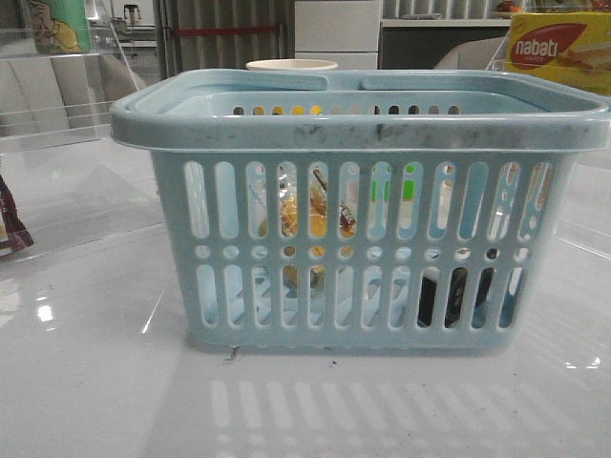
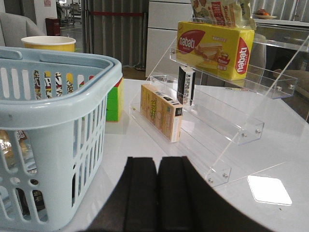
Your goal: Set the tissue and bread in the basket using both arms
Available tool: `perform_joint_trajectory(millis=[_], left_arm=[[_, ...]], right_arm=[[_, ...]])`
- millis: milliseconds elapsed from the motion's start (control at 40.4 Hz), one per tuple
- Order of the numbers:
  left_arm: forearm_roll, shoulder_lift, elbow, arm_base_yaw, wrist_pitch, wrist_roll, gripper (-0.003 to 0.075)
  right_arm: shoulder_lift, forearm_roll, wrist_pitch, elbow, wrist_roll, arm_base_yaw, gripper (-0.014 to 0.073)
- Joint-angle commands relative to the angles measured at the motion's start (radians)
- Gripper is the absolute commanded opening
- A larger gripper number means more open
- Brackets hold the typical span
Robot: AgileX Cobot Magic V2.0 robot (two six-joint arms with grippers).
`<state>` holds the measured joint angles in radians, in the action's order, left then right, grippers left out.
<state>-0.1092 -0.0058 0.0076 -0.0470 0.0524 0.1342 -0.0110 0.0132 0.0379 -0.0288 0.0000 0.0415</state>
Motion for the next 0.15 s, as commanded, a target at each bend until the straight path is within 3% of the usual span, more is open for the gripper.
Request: perform_joint_trajectory(millis=[0, 124], left_arm=[[-0.010, -0.018, -0.001, 0.006, -0.086, 0.000, 0.0094], [-0.010, -0.018, -0.001, 0.006, -0.086, 0.000, 0.0094]], right_arm=[[-0.019, -0.001, -0.096, -0.001, -0.006, -0.007, 0.0059], [-0.019, -0.001, -0.096, -0.001, -0.006, -0.007, 0.0059]])
